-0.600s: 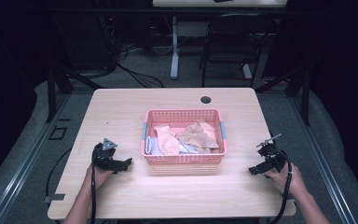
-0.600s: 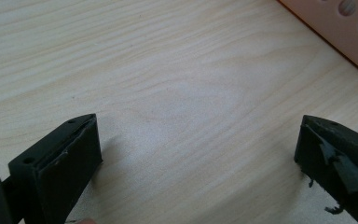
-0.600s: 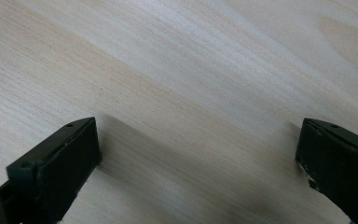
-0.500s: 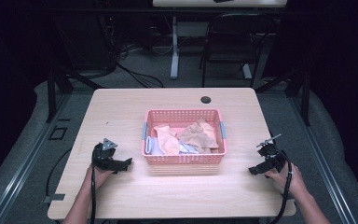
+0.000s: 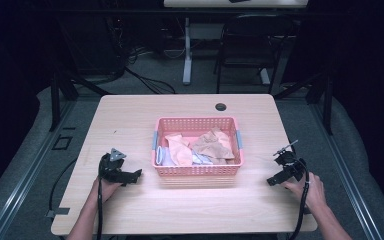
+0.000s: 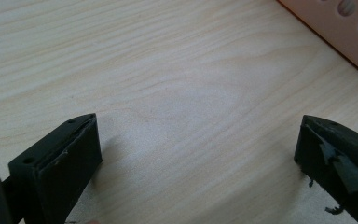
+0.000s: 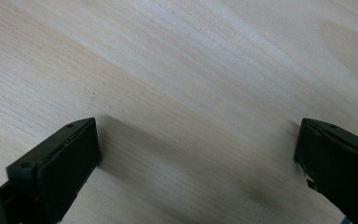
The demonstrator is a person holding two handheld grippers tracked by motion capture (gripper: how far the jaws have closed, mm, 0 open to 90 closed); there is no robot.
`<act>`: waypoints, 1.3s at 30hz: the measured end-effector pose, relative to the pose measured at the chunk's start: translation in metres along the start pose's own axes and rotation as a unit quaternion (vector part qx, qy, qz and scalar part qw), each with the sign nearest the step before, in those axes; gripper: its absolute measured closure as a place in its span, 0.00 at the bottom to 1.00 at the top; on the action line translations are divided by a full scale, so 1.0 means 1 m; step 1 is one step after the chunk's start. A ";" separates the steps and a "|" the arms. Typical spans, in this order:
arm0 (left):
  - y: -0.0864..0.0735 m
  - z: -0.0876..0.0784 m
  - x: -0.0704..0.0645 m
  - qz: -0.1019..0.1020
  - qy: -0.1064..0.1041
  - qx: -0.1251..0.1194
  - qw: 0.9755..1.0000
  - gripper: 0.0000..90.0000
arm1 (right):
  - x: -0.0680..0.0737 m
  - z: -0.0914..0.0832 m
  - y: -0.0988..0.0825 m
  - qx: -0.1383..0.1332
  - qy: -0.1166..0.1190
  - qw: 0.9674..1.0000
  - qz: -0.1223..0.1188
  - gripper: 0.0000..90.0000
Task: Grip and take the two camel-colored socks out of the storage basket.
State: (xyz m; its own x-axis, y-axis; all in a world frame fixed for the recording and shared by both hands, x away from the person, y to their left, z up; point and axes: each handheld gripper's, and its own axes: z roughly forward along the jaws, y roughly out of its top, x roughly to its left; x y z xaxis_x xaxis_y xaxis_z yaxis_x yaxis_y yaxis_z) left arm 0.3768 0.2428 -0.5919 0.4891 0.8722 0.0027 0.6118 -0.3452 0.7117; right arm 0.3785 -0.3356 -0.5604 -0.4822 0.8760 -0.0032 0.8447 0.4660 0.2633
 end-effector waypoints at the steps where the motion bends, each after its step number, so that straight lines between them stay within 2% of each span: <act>1: 0.000 0.000 0.000 0.000 0.000 0.000 1.000 0.00 | 0.000 0.000 0.000 0.000 0.000 1.000 0.000 0.00; 6: 0.000 0.000 0.000 0.001 0.000 0.001 1.000 0.00 | 0.001 -0.001 0.001 0.012 -0.002 1.000 0.004 0.00; 9: 0.000 0.000 0.000 0.002 -0.001 0.001 1.000 0.00 | -0.001 -0.007 0.002 -0.005 0.008 1.000 0.016 0.00; 10: 0.000 0.000 0.000 0.002 -0.001 0.001 1.000 0.00 | -0.002 -0.011 0.004 -0.001 0.009 1.000 0.009 0.01; 11: 0.000 0.000 0.000 0.001 0.000 0.000 1.000 0.00 | -0.002 -0.015 0.005 -0.010 0.011 1.000 0.007 0.01; 19: -0.002 -0.002 -0.002 0.004 -0.003 -0.001 1.000 0.00 | 0.004 -0.030 0.012 -0.032 0.023 0.999 0.000 0.01; 25: -0.002 -0.002 -0.003 0.004 -0.004 0.000 1.000 0.00 | 0.011 -0.041 0.018 -0.041 0.022 0.999 -0.010 0.01; 26: -0.002 -0.002 -0.003 0.003 -0.004 -0.001 1.000 0.00 | 0.012 -0.043 0.019 -0.043 0.029 0.999 -0.009 0.01; 30: -0.001 -0.001 -0.003 0.009 -0.007 0.000 1.000 0.00 | 0.018 -0.052 0.021 -0.054 0.025 0.998 -0.015 0.01; 31: -0.001 -0.001 -0.004 0.007 -0.007 -0.001 1.000 0.00 | 0.020 -0.054 0.022 -0.057 0.031 0.998 -0.016 0.01; 39: -0.002 -0.002 -0.005 0.005 -0.005 -0.001 1.000 0.00 | 0.032 -0.071 0.036 -0.067 0.032 0.997 -0.030 0.00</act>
State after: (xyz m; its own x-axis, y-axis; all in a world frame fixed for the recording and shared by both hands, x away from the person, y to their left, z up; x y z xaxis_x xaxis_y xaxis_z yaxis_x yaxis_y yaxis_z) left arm 0.3725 0.2399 -0.5920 0.5010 0.8654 0.0026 0.6064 -0.3532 0.7125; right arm 0.3773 -0.2992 -0.4826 -0.5487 0.8352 0.0378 0.7772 0.4929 0.3912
